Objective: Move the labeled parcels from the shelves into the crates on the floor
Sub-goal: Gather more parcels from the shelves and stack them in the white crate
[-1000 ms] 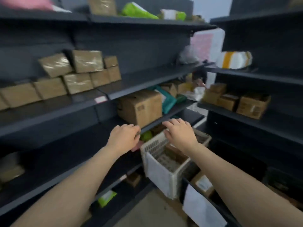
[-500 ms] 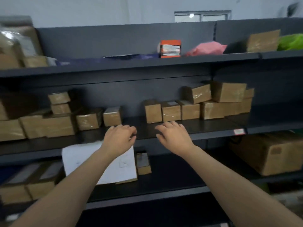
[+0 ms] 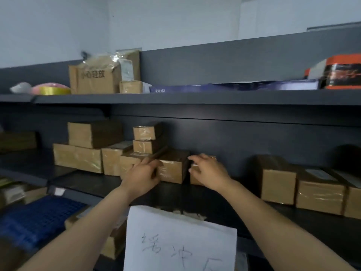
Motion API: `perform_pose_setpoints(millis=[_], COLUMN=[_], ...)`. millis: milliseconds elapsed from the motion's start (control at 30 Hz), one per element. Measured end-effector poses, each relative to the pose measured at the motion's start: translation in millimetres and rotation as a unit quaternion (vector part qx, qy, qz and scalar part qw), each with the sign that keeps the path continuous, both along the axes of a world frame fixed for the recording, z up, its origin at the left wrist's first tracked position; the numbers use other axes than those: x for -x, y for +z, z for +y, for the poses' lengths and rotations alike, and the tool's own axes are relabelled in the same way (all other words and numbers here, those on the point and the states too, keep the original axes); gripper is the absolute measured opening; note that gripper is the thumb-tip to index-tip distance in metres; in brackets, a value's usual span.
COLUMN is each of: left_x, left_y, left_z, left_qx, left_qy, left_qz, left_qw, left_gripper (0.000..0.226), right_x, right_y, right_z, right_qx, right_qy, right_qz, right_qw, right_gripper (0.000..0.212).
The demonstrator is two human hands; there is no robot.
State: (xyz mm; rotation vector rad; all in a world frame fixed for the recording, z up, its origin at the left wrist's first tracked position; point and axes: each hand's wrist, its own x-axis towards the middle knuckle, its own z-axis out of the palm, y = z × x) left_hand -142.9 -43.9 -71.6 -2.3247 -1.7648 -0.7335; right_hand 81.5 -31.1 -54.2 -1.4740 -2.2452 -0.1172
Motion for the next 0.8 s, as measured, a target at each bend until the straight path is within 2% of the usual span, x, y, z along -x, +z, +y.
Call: perform_pose_setpoints(millis=[200, 367, 467, 567, 633, 700, 767, 800], left_x=[61, 98, 118, 126, 126, 123, 117, 115], left_y=[10, 26, 34, 42, 46, 50, 50, 50], left_z=[47, 95, 124, 151, 168, 185, 199, 203], left_qx=[-0.003, -0.01, 0.034, 0.097, 0.129, 0.183, 0.254, 0.277], left_qy=[0.097, 0.095, 0.044, -0.018, -0.04, -0.068, -0.109, -0.121], left_qz=[-0.066, -0.114, -0.225, -0.381, -0.46, -0.538, -0.585, -0.598], left_qw=[0.993, 0.989, 0.973, 0.919, 0.878, 0.82, 0.763, 0.742], left_gripper=[0.061, 0.06, 0.058, 0.063, 0.06, 0.056, 0.063, 0.066], right_x=[82, 135, 161, 183, 191, 195, 199, 202], right_y=[13, 22, 25, 32, 36, 38, 38, 39], right_z=[77, 125, 147, 162, 168, 173, 177, 176], right_qx=[0.086, 0.123, 0.145, 0.219, 0.24, 0.259, 0.28, 0.287], right_qy=[0.055, 0.045, 0.024, -0.028, -0.035, -0.023, -0.016, -0.013], right_qz=[0.14, 0.277, 0.389, 0.553, 0.613, 0.641, 0.65, 0.657], right_qw=[0.985, 0.952, 0.91, 0.804, 0.752, 0.722, 0.706, 0.697], right_gripper=[0.059, 0.069, 0.075, 0.084, 0.077, 0.061, 0.042, 0.039])
